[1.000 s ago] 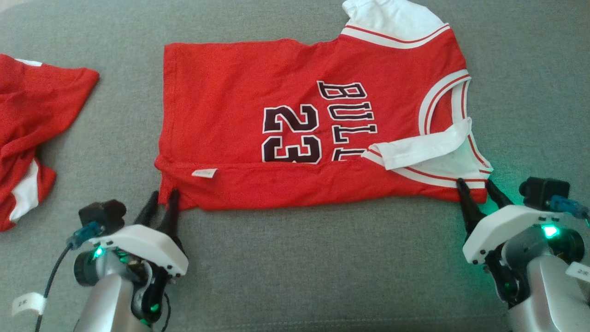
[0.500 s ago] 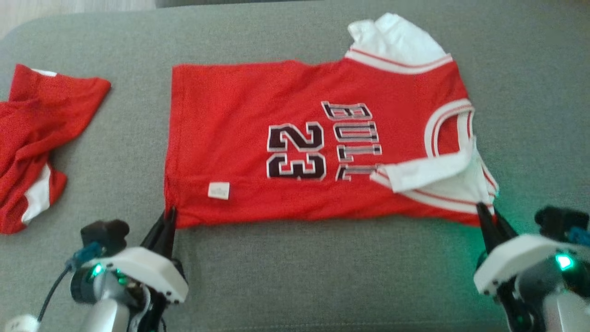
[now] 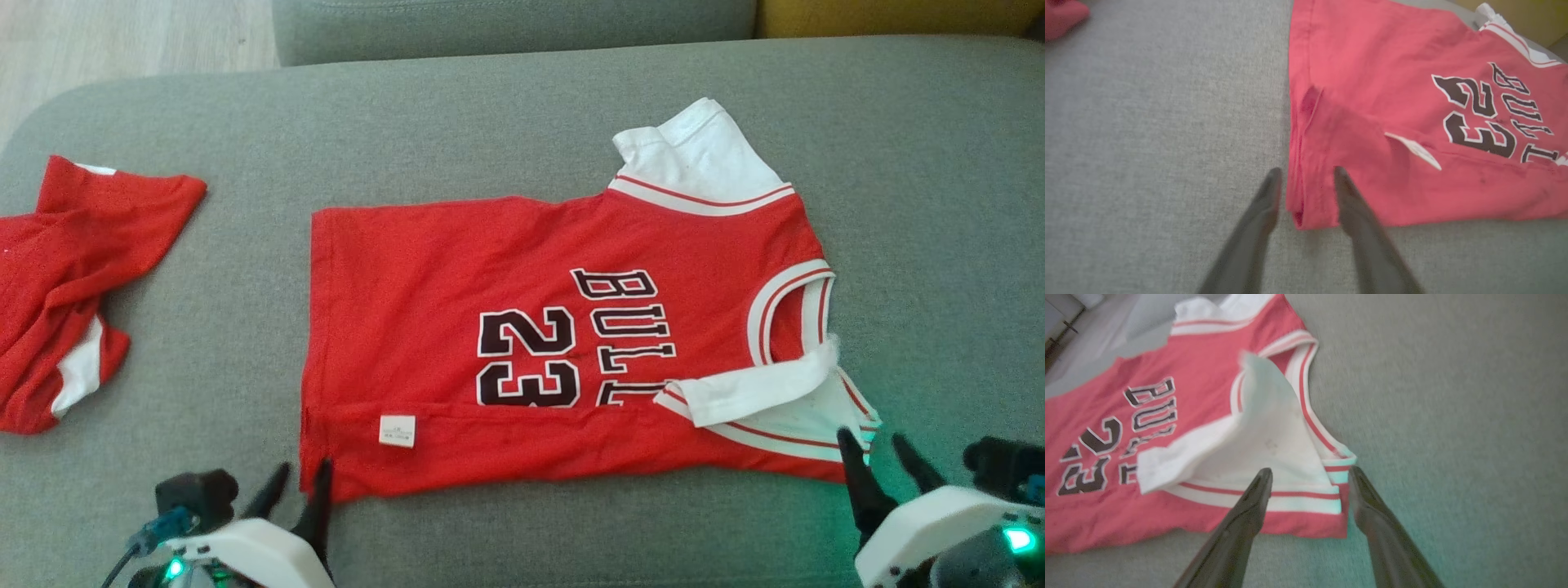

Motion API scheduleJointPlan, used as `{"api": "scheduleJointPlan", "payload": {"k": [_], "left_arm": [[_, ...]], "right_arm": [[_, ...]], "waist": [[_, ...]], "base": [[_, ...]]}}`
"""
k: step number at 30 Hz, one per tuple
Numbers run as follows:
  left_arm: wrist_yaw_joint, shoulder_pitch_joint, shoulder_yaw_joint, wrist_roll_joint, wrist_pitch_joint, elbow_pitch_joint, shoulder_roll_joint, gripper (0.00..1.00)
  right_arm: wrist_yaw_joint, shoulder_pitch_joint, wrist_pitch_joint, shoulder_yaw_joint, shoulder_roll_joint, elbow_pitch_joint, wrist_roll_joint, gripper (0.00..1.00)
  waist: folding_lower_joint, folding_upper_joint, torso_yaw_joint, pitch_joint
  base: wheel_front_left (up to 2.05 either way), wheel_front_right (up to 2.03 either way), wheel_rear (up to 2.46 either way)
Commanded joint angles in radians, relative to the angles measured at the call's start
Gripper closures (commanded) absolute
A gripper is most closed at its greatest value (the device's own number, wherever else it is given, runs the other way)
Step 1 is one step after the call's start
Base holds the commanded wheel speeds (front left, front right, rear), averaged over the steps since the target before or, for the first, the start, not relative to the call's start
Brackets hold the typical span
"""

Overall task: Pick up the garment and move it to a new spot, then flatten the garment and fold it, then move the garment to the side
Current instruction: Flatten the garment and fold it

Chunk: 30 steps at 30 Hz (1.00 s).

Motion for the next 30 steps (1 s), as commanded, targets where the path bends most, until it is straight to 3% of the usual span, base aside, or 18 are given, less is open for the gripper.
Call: {"api": "scheduleJointPlan", "payload": {"k": [1,9,14,30], "left_arm": [[0.006,-0.033,0.037,0.007,-0.015,-0.039,0.010,0.00],[0.067,-0.078,0.043,0.085,-0.199,-0.154,-0.021,0.00],[0.082,-0.099,0.032,0.124,-0.253,-0.222,-0.021,0.00],[0.096,-0.134,0.007,0.143,-0.225,-0.186,-0.011,0.00]], "right_arm": [[0.007,-0.021,-0.019,0.019,-0.009,-0.049,0.004,0.00],[0.007,-0.089,-0.259,0.103,-0.017,-0.218,-0.061,0.00],[0.007,-0.106,-0.272,0.134,-0.027,-0.249,-0.090,0.00],[0.007,-0.117,-0.266,0.164,-0.032,-0.257,-0.109,0.00]], "waist": [[0.0000,0.0000,0.000,-0.002],[0.0000,0.0000,-0.002,-0.016],[0.0000,0.0000,0.003,-0.023],[0.0000,0.0000,0.018,0.010]], "base": [[0.00,0.00,0.00],[0.00,0.00,0.00],[0.00,0.00,0.00],[0.00,0.00,0.00]]}}
